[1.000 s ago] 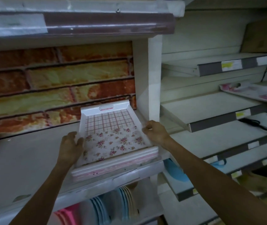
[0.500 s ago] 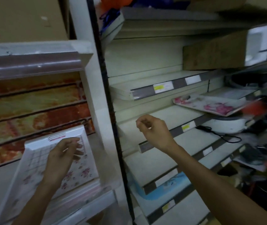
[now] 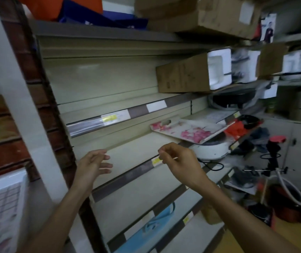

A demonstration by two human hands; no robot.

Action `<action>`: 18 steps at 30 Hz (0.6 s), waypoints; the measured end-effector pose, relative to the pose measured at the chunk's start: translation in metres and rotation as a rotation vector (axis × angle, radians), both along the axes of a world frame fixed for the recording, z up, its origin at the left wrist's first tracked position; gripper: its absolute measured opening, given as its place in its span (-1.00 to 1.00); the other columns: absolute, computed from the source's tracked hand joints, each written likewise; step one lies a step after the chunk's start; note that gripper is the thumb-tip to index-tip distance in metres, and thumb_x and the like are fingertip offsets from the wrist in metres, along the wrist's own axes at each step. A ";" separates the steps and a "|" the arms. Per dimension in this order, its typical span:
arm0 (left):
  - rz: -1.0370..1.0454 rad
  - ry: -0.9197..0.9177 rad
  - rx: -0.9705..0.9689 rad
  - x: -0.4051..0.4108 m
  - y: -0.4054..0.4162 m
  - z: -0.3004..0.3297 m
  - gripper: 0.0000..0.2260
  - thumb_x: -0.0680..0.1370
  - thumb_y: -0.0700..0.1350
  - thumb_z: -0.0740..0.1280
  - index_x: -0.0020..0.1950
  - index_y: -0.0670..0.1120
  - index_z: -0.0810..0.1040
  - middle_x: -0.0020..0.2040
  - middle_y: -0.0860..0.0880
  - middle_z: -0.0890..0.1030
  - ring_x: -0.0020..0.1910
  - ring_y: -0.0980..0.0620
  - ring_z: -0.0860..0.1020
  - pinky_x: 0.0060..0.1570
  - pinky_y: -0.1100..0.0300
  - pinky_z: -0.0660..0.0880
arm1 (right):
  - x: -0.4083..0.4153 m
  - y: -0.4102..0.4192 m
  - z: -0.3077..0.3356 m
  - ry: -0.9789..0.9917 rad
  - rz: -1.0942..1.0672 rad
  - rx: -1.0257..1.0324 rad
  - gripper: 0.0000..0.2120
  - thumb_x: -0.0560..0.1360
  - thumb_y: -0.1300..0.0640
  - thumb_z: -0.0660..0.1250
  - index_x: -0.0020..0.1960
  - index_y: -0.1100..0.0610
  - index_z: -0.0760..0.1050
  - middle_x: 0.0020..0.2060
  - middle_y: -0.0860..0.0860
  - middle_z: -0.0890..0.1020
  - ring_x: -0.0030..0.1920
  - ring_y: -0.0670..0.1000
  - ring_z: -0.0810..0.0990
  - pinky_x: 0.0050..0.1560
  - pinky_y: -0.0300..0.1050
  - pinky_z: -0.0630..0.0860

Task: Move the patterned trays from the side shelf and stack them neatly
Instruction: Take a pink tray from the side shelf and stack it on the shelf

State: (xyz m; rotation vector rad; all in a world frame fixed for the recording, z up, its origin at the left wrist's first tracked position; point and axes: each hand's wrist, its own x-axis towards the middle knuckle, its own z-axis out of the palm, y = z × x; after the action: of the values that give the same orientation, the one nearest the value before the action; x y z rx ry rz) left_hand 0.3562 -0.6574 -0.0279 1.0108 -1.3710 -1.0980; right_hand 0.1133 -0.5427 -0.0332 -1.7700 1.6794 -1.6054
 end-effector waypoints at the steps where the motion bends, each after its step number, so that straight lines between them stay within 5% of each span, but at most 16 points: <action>1: -0.019 0.000 0.025 -0.015 -0.004 0.000 -0.85 0.62 -0.24 0.21 0.13 -0.21 0.53 -0.09 -0.16 0.58 -0.23 -0.17 0.60 -0.23 0.04 0.59 | -0.010 0.003 -0.001 0.008 -0.010 -0.006 -0.90 0.56 0.07 0.31 -0.03 0.03 0.60 -0.21 -0.09 0.70 -0.14 -0.14 0.66 -0.06 -0.17 0.60; 7: -0.165 -0.060 0.181 -0.098 -0.046 -0.002 -0.81 0.60 -0.23 0.26 0.18 -0.26 0.49 -0.03 -0.21 0.59 -0.16 -0.24 0.63 -0.04 -0.11 0.59 | -0.062 0.009 -0.003 0.090 -0.056 -0.020 -0.89 0.58 0.08 0.30 -0.01 0.06 0.60 -0.21 -0.12 0.67 -0.14 -0.15 0.64 -0.16 -0.34 0.54; 10: -0.201 -0.030 0.228 -0.138 -0.071 -0.002 -0.80 0.60 -0.22 0.27 0.17 -0.29 0.48 -0.03 -0.23 0.59 -0.19 -0.24 0.64 -0.10 -0.05 0.62 | -0.087 0.000 -0.002 0.148 -0.091 -0.021 -0.89 0.58 0.10 0.30 0.01 0.07 0.60 -0.23 -0.14 0.67 -0.14 -0.17 0.64 -0.16 -0.34 0.54; 15: -0.259 -0.033 0.294 -0.202 -0.106 -0.009 -0.80 0.60 -0.21 0.26 0.17 -0.30 0.44 -0.02 -0.24 0.56 -0.21 -0.21 0.63 -0.21 0.03 0.64 | -0.131 -0.030 -0.004 0.166 -0.129 -0.005 -0.87 0.58 0.03 0.28 -0.01 0.02 0.59 -0.25 -0.03 0.68 -0.22 -0.05 0.65 -0.17 -0.04 0.58; 18: -0.267 -0.094 0.308 -0.233 -0.133 -0.021 -0.77 0.60 -0.18 0.27 0.20 -0.28 0.42 0.04 -0.26 0.57 -0.21 -0.18 0.63 -0.31 0.13 0.65 | -0.152 -0.052 -0.009 0.188 -0.130 0.003 -0.88 0.58 0.06 0.28 -0.02 0.04 0.59 -0.25 -0.06 0.67 -0.22 -0.11 0.63 -0.19 -0.14 0.57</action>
State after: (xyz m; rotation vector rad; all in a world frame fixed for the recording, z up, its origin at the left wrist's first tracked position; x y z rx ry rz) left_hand 0.1231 -0.7900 -0.0484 1.1321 -1.4705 -1.5122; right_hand -0.0383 -0.5952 -0.0421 -1.8978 1.9152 -1.5263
